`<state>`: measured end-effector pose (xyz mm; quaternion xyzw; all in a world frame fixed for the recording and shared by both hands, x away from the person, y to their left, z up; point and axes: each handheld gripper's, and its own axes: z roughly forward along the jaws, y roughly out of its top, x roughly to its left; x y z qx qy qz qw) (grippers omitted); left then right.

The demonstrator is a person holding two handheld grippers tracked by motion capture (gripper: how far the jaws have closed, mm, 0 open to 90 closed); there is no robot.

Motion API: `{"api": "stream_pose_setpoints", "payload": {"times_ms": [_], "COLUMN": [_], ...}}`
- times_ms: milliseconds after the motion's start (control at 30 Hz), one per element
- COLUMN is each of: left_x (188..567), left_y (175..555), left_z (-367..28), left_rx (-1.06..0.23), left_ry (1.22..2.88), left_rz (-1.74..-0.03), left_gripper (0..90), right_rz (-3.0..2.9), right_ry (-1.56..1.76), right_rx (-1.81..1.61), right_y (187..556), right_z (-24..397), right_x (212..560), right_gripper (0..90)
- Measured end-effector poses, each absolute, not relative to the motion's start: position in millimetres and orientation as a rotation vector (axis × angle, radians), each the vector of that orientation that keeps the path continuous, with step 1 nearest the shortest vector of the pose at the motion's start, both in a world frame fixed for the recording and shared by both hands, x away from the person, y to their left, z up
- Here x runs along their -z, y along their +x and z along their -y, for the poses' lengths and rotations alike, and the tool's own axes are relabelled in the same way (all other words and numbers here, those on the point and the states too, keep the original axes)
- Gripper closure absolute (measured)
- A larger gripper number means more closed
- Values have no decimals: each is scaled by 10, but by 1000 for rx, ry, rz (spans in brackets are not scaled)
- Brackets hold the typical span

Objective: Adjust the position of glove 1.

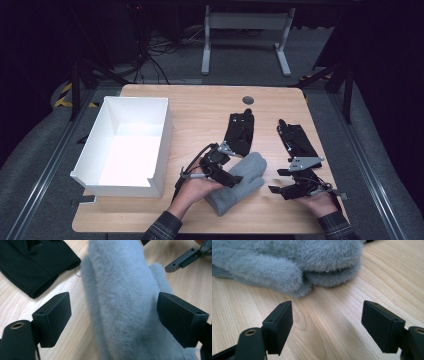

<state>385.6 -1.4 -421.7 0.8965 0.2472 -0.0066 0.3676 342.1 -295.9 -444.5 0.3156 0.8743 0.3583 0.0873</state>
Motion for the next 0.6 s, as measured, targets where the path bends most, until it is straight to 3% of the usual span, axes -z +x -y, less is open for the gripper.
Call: {"api": "stream_pose_setpoints", "payload": {"times_ms": [267,500,600], "left_x": [4452,4506,4536], "left_y": [3928,3946,3963], "left_z": [90,96,84], "left_rx": [127,232,321], "left_ry": [2361,2358,2335], "left_rz": [-633,-622,-614], "left_gripper": [125,221,338], "right_rz": [-2624,-2616,-2609], "right_ry": [941,945,942], "right_rx": [-1044,-1047,-1047], "right_y": [3448,3450,3451], "right_z": [2943,2986,2992], "right_x": [4484,4486,4483], "right_gripper": [242,240,234]}}
